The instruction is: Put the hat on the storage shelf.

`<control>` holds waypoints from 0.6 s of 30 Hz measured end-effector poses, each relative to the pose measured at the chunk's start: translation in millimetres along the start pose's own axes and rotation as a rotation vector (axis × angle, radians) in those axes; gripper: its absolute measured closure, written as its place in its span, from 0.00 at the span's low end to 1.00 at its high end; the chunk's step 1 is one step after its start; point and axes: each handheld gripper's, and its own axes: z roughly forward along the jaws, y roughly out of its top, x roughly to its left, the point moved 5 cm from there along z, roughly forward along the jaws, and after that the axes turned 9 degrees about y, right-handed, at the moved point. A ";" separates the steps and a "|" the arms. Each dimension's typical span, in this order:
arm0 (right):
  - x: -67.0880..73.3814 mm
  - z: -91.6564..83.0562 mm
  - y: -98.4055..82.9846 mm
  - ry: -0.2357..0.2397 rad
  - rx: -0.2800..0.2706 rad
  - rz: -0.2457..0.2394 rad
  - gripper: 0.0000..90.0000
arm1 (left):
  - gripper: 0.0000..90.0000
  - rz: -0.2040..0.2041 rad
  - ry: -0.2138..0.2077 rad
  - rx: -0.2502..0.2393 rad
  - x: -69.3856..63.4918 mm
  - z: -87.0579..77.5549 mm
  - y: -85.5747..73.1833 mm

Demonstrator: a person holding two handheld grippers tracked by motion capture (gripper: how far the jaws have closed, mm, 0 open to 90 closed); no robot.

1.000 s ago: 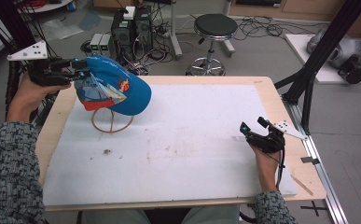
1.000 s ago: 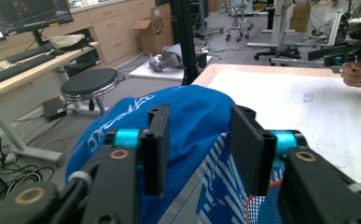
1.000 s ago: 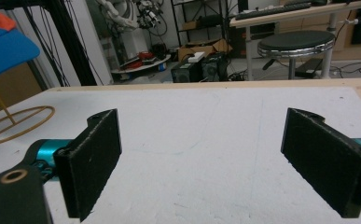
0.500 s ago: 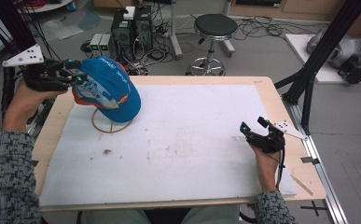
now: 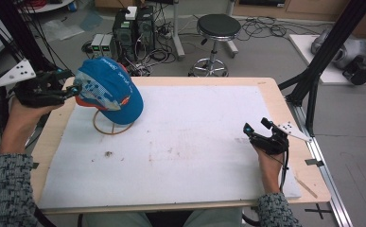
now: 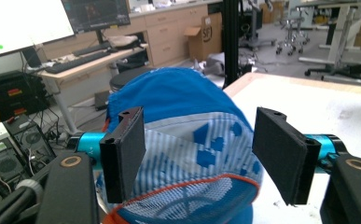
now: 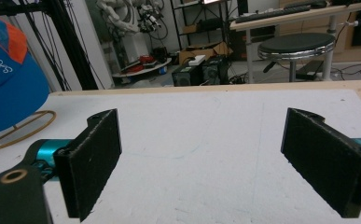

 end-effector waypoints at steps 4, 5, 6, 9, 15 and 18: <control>-0.3 1.1 0.1 0.002 -0.005 0.000 0.13 | 0.38 0.007 0.023 0.004 -10.0 -5.6 -5.1; -0.4 1.2 0.2 0.001 -0.006 0.000 0.13 | 0.37 0.008 0.027 0.007 -13.0 -7.0 -6.5; -0.6 1.3 0.3 0.001 -0.006 -0.001 0.13 | 0.36 0.007 0.029 0.005 -15.6 -8.5 -7.7; -0.8 1.2 0.2 -0.001 -0.006 0.004 0.13 | 0.34 0.001 0.051 0.010 -23.0 -12.2 -11.9; -0.2 0.7 1.0 -0.002 -0.010 -0.001 0.13 | 0.29 -0.005 0.111 0.022 -35.6 -17.8 -25.1; 0.9 1.1 1.1 -0.003 -0.008 -0.008 0.13 | 0.26 -0.017 0.138 0.024 -39.6 -20.4 -32.9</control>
